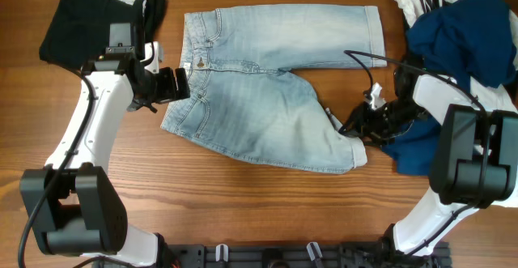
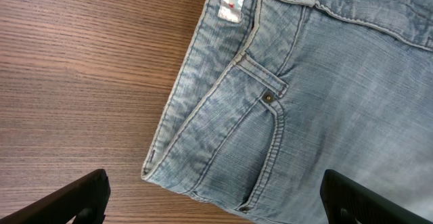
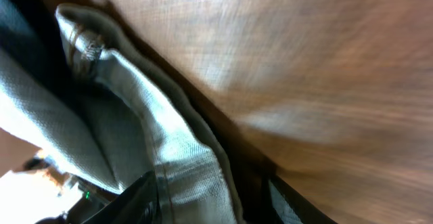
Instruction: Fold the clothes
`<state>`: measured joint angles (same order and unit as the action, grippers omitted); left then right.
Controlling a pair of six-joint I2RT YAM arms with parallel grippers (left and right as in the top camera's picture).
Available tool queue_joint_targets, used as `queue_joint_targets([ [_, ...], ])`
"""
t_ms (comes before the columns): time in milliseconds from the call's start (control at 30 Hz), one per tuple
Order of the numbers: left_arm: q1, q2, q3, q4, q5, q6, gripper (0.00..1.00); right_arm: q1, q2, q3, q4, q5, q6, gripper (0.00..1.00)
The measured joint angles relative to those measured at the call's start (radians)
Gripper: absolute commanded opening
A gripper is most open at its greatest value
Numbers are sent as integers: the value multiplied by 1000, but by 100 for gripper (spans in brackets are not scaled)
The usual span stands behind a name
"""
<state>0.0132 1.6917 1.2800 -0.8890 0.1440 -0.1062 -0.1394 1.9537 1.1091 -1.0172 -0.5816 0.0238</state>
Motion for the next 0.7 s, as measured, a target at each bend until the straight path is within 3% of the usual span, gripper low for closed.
queue_joint_targets([
  [67,0,0,0,0,0,0,100,0,6,-3,-36,-22,-31,48],
  [100,0,0,0,0,0,0,100,0,6,-4,-43,-31,-45,39],
  [167,0,0,0,0,0,0,100,0,6,-5,-37,-69,-79,9],
  [200,0,0,0,0,0,0,100,0,6,-6,-22,-82,-84,4],
  [433,0,0,0,6,0,0,100,-2,-60,-6,43,-134,-101,4],
  [533,0,0,0,13,0,0,100,-8,-154,45,69,31,-38,4],
  [700,0,0,0,13,0,0,100,-8,-362,96,24,406,186,4],
])
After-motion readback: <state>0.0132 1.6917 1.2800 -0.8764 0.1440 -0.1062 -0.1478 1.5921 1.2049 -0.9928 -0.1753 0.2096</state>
